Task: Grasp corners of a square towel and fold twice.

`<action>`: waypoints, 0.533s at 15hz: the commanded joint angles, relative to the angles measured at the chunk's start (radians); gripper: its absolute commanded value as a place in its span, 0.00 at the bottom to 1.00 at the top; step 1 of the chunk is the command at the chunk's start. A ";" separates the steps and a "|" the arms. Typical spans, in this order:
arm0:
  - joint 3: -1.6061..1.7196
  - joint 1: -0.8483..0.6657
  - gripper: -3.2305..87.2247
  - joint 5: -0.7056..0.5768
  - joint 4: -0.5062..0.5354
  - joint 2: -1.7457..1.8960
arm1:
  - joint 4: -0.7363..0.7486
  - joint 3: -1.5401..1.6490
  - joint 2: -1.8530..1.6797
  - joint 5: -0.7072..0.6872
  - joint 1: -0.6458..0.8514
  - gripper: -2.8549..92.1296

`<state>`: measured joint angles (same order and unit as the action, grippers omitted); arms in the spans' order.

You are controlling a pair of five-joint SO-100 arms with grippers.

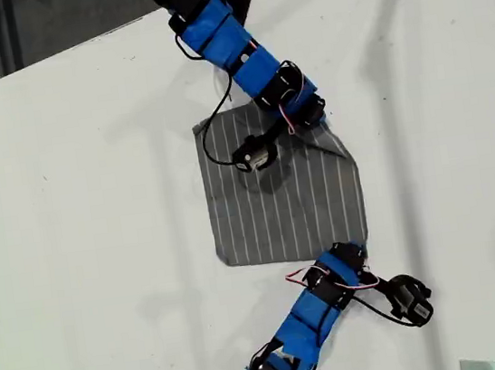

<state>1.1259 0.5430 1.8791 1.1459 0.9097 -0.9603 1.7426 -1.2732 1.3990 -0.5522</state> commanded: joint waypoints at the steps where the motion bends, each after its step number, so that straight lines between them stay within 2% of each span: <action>1: -0.101 -0.041 0.03 -0.020 0.121 0.008 | -0.043 -0.072 -0.011 -0.014 0.011 0.03; 3: -0.196 -0.057 0.03 -0.043 0.259 0.018 | -0.144 -0.155 -0.021 -0.028 0.018 0.03; 8: -0.239 -0.133 0.03 -0.138 0.465 0.163 | -0.333 -0.239 -0.155 -0.066 0.078 0.03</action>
<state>0.9357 0.4464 1.7595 1.5524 0.9633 -1.2533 1.5693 -1.3376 1.3468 -0.4939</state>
